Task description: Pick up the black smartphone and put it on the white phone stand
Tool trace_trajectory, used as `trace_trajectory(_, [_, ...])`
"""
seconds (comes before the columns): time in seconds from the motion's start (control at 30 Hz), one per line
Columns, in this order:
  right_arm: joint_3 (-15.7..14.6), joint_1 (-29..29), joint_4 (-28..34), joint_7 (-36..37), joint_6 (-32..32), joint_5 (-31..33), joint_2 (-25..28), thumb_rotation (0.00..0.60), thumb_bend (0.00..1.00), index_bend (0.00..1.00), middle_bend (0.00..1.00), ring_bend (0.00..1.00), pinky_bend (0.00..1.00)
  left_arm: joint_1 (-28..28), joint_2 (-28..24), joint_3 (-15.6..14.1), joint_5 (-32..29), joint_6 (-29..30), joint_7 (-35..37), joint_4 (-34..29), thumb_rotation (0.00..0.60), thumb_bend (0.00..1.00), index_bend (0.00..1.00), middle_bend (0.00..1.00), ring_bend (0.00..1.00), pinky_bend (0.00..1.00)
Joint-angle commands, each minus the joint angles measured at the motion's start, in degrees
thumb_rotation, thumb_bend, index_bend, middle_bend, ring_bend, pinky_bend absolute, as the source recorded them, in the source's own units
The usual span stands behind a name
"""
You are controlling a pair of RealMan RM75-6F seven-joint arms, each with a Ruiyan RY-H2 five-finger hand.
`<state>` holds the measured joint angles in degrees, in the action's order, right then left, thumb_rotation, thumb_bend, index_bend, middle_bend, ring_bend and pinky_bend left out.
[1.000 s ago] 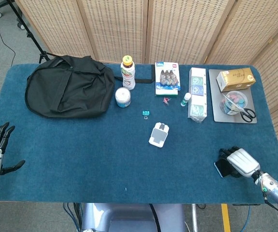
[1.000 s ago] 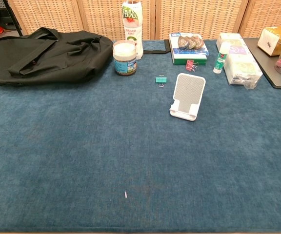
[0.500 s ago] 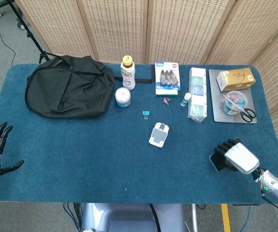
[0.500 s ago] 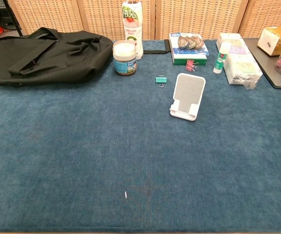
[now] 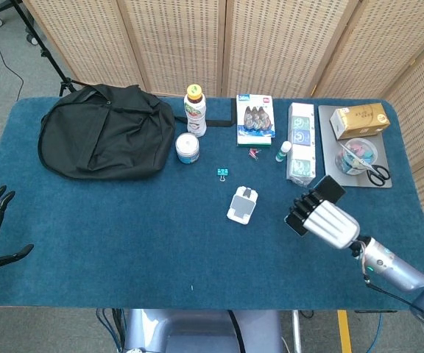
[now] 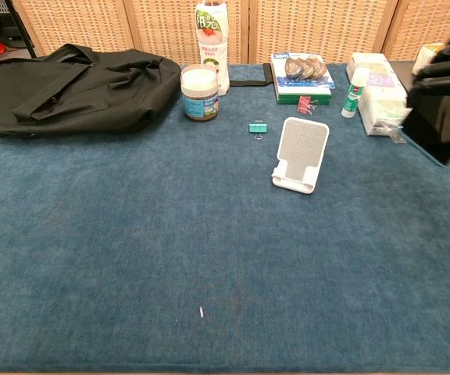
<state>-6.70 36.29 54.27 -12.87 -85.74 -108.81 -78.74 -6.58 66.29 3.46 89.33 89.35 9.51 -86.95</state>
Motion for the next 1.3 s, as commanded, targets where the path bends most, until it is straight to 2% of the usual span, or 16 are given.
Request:
trace_trajectory(0.03, [6.8,6.33,20.34,-26.44,10.73,0.36,3.85,0.6,0.36,0.55,0.5,0.41,0.35,-0.06,-0.04,-0.13,-0.23,-0.55,0.16,0.26,0.6,0.0,0.0,0.0,0.0,0.0])
trace_trajectory(0.3, [10.29,7.73,25.19,-44.83,16.76,0.56,-1.29,0.6,0.36,0.55,0.5,0.41,0.35,0.0,-0.31,-0.08,-0.16,-0.36,0.95,0.25,0.6,0.0,0.0,0.0,0.0,0.0])
trace_trajectory(0.43, [11.6,8.28,26.57,-50.62,19.78,1.57,-3.73,0.6,0.36,0.55,0.5,0.41,0.35,0.02,-0.49,-0.16,-0.1,-0.44,1.3,0.19,0.6,0.0,0.0,0.0,0.0,0.0])
trace_trajectory(0.73, [12.3,10.37,23.32,-63.93,28.16,2.14,-8.89,0.6,0.36,0.55,0.5,0.4,0.35,0.04,-1.23,-0.28,0.18,-0.44,3.03,0.02,0.6,0.0,0.0,0.0,0.0,0.0])
trace_trajectory(0.97, [12.78,10.31,20.62,-68.09,30.85,3.96,-11.03,0.6,0.36,0.55,0.5,0.39,0.35,0.25,-1.7,-0.23,0.21,-0.05,4.08,-0.13,0.6,0.0,0.0,0.0,0.0,0.0])
trace_trajectory(1.3, [13.18,8.62,16.16,-72.92,28.96,5.32,-13.96,0.6,0.36,0.55,0.51,0.39,0.35,0.21,-2.01,-0.22,0.18,-0.2,4.91,-0.06,0.6,0.0,0.0,0.0,0.0,0.0])
